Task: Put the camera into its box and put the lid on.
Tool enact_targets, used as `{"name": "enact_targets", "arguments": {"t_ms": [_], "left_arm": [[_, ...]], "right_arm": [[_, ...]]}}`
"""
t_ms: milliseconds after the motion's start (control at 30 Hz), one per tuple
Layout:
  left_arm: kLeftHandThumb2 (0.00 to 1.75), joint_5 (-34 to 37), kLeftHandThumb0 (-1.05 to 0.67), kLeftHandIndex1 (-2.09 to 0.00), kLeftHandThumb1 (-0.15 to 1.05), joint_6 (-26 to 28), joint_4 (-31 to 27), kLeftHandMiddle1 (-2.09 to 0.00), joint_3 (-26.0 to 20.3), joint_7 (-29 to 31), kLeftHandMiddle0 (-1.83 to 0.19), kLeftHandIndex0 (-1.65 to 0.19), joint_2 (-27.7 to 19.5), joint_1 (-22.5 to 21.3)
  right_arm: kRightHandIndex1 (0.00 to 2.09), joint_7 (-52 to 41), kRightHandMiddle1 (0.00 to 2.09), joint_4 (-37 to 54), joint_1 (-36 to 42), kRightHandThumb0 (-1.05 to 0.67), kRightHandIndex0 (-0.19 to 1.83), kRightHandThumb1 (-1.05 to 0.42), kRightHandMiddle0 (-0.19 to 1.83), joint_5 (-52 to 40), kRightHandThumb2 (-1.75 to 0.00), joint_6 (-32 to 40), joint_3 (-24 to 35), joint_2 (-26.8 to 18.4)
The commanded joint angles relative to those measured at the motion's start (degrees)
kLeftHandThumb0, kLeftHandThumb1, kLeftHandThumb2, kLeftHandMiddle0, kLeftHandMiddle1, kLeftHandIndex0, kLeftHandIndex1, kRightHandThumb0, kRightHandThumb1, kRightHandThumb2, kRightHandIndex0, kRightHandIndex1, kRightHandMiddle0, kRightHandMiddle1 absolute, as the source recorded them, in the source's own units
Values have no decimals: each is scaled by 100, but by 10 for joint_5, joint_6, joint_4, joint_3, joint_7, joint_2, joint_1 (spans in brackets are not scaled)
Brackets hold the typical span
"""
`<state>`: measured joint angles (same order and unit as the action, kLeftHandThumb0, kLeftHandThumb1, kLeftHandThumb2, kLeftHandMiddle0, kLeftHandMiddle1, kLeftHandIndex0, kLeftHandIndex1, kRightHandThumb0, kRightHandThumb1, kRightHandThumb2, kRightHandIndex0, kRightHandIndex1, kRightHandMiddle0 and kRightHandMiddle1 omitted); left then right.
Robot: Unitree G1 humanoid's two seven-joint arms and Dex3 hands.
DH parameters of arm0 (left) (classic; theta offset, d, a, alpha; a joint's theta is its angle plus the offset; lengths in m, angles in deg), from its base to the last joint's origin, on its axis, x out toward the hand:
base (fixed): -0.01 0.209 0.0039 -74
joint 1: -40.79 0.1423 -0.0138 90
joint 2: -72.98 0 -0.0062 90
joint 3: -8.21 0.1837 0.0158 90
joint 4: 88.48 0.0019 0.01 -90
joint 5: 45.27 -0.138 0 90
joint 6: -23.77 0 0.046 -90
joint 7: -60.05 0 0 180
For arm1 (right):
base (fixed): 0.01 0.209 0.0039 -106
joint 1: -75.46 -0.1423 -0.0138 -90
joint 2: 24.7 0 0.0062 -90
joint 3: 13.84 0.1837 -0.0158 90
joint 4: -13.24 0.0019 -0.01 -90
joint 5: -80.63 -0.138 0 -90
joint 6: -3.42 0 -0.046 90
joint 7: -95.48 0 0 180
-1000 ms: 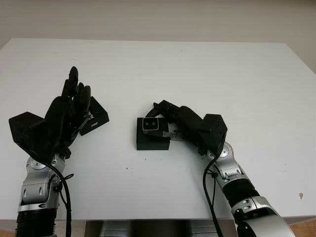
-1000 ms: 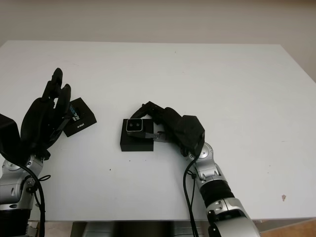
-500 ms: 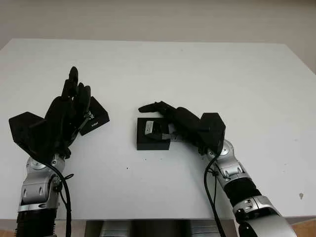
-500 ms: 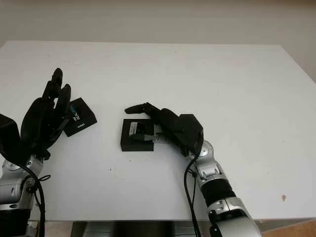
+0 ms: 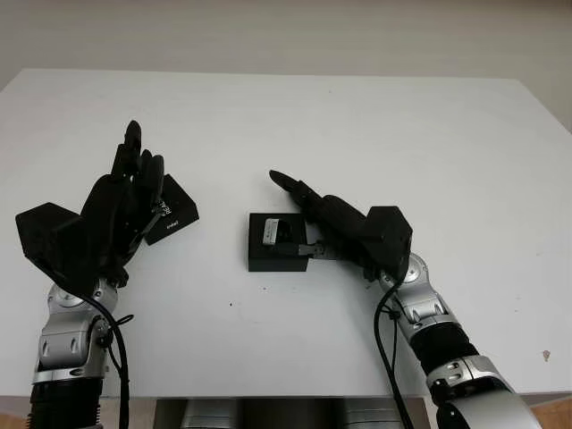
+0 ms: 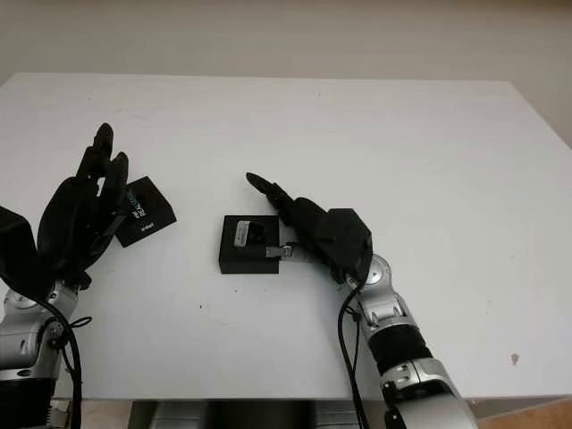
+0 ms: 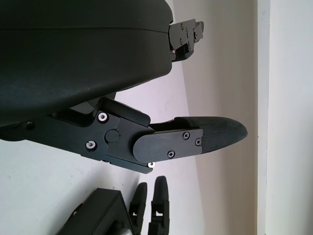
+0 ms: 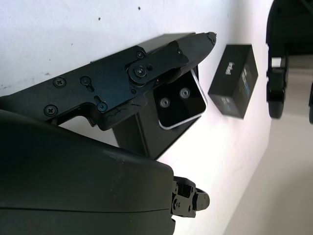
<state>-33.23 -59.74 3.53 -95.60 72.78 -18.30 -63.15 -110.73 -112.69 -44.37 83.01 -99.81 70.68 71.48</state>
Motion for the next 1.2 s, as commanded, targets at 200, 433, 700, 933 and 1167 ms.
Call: {"name": "enact_targets", "arguments": {"t_ms": [200, 433, 700, 933, 1167], "left_arm": [[53, -2, -79, 0, 105, -7, 1, 0, 2, 1, 19, 19, -1, -4], [53, 0, -78, 0, 105, -1, -5, 0, 0, 0, 19, 19, -1, -2], [52, 0, -78, 0, 105, -1, -5, 0, 1, 2, 19, 19, -2, -4], [52, 0, -78, 0, 105, 0, -10, 0, 1, 2, 19, 19, -2, -4], [52, -2, -77, 0, 105, -8, -2, 0, 4, 4, 19, 19, -1, -9]], "right_arm": [[8, 144, 22, 65, 30, -71, -5, -86, 17, 58, -5, -60, 9, 0], [13, 278, 70, 114, 72, -66, 21, -86, 21, 195, -5, -156, -23, -30], [15, 370, 101, 166, 96, -63, 29, -85, 20, 309, -6, -202, -44, -73], [18, 394, 101, 238, 118, -66, 35, -81, 24, 380, -4, -174, -62, -88], [23, 462, 102, 252, 129, -73, 40, -83, 28, 442, -6, -108, -85, -63]]}}
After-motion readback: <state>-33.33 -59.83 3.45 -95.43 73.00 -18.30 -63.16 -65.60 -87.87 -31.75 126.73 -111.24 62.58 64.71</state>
